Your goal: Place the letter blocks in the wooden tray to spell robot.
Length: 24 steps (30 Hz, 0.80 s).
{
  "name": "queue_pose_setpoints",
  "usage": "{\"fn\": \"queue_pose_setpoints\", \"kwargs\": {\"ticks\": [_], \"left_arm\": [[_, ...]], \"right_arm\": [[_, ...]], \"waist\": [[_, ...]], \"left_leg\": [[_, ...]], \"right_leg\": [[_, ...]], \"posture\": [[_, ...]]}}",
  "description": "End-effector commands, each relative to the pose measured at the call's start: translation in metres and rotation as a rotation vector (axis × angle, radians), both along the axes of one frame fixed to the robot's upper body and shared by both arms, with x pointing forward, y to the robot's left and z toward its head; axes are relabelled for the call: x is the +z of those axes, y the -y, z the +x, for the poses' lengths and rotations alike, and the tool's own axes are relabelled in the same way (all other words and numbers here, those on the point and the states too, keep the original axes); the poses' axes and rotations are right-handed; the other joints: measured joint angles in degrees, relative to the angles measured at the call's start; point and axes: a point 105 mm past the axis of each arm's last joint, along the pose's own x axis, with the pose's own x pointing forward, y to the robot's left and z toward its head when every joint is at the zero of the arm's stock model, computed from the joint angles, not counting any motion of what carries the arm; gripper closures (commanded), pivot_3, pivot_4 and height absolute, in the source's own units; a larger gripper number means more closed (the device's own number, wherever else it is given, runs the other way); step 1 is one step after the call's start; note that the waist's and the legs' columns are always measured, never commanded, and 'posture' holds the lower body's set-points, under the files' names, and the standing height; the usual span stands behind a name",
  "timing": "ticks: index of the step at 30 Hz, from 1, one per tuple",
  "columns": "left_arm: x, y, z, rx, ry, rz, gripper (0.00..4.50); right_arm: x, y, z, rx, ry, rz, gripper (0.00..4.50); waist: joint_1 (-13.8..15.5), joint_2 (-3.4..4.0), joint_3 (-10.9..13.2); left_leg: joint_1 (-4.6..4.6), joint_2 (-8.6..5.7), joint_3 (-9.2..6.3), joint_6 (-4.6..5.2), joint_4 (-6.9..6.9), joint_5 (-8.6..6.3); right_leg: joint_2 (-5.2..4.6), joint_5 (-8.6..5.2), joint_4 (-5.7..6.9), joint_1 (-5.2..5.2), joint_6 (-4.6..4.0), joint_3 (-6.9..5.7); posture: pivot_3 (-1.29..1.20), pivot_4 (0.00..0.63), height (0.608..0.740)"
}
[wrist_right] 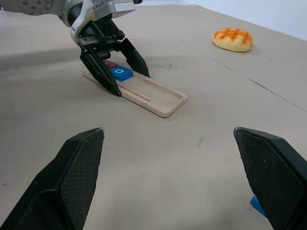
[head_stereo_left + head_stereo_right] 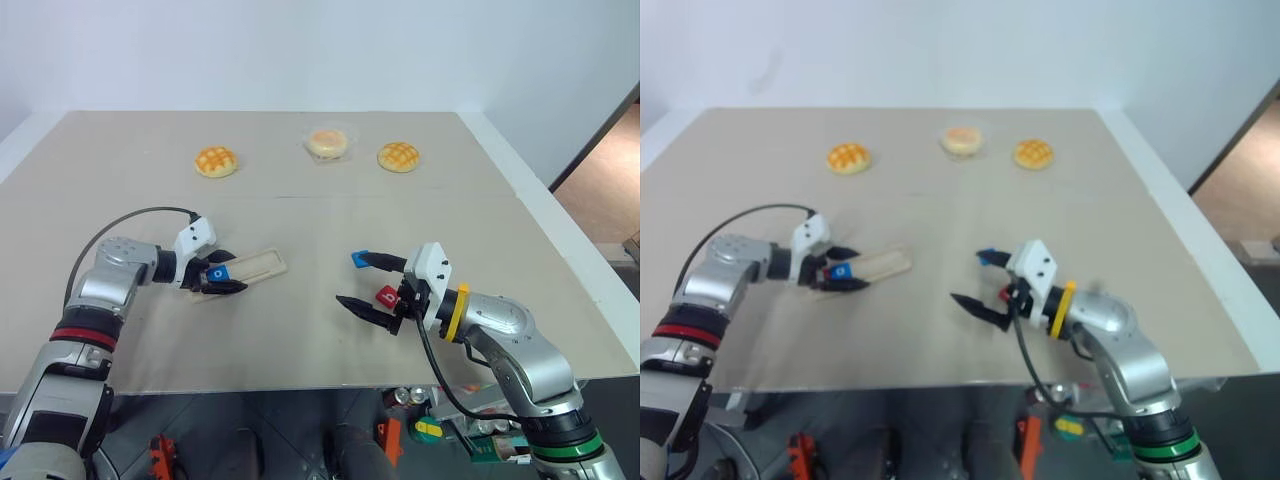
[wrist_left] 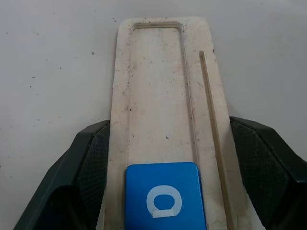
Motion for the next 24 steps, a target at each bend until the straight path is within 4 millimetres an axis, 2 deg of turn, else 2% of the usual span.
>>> {"fn": "queue_pose_setpoints", "kwargs": {"ticks": [1, 6, 10, 13, 18, 21, 24], "left_arm": [[-0.007, 0.013, -0.015, -0.149, -0.017, 0.067, 1.30], [0.003, 0.052, -0.025, -0.376, 0.077, 0.156, 1.30], [0.003, 0.085, -0.022, -0.447, 0.099, 0.197, 1.30], [0.001, 0.102, -0.023, -0.465, 0.087, 0.197, 1.30], [-0.002, 0.115, -0.024, -0.472, 0.071, 0.207, 1.30], [-0.004, 0.115, -0.020, -0.404, 0.041, 0.204, 1.30], [-0.007, 0.114, -0.025, -0.356, -0.010, 0.176, 1.30]], "right_arm": [[0.007, 0.005, 0.000, -0.010, 0.039, 0.006, 0.00], [0.008, 0.009, 0.002, -0.019, 0.043, 0.000, 0.00], [0.009, 0.012, 0.004, -0.019, 0.038, -0.007, 0.00], [0.010, 0.015, 0.004, -0.019, 0.035, -0.016, 0.00], [0.010, 0.020, 0.004, -0.021, 0.032, -0.027, 0.00], [0.009, 0.022, 0.002, -0.026, 0.029, -0.033, 0.00], [0.007, 0.023, 0.002, -0.041, 0.022, -0.025, 0.00]], "waist": [[0.0, 0.00, 0.0], [0.5, 0.00, 0.0], [0.6, 0.00, 0.0], [0.7, 0.00, 0.0], [0.7, 0.00, 0.0], [0.7, 0.00, 0.0], [0.7, 0.00, 0.0]], "left_leg": [[0.00, 0.00, 0.00, 0.00, -0.02, 0.00], [-0.06, -0.07, -0.03, 0.00, -0.02, 0.00], [-0.06, -0.20, -0.05, 0.00, 0.05, 0.00], [-0.03, -0.27, -0.12, 0.00, 0.07, 0.00], [0.00, -0.29, -0.15, 0.00, 0.06, 0.00], [0.00, -0.31, -0.22, 0.01, 0.06, 0.00], [0.01, -0.36, -0.29, 0.01, 0.12, 0.00]], "right_leg": [[0.00, -0.02, 0.00, 0.00, 0.00, 0.00], [-0.08, -0.06, 0.00, 0.00, 0.04, -0.03], [-0.11, -0.06, 0.00, 0.06, 0.10, 0.04], [-0.11, -0.09, -0.01, 0.16, 0.15, 0.06], [-0.12, -0.14, -0.02, 0.20, 0.20, 0.09], [-0.12, -0.14, -0.02, 0.25, 0.20, 0.05], [-0.11, -0.14, -0.02, 0.32, 0.21, 0.07]], "posture": [[0.00, 0.150, 0.740], [0.00, 0.150, 0.740], [0.00, 0.150, 0.740], [0.00, 0.150, 0.740], [0.00, 0.150, 0.740], [0.00, 0.150, 0.740], [0.00, 0.150, 0.740]]}}
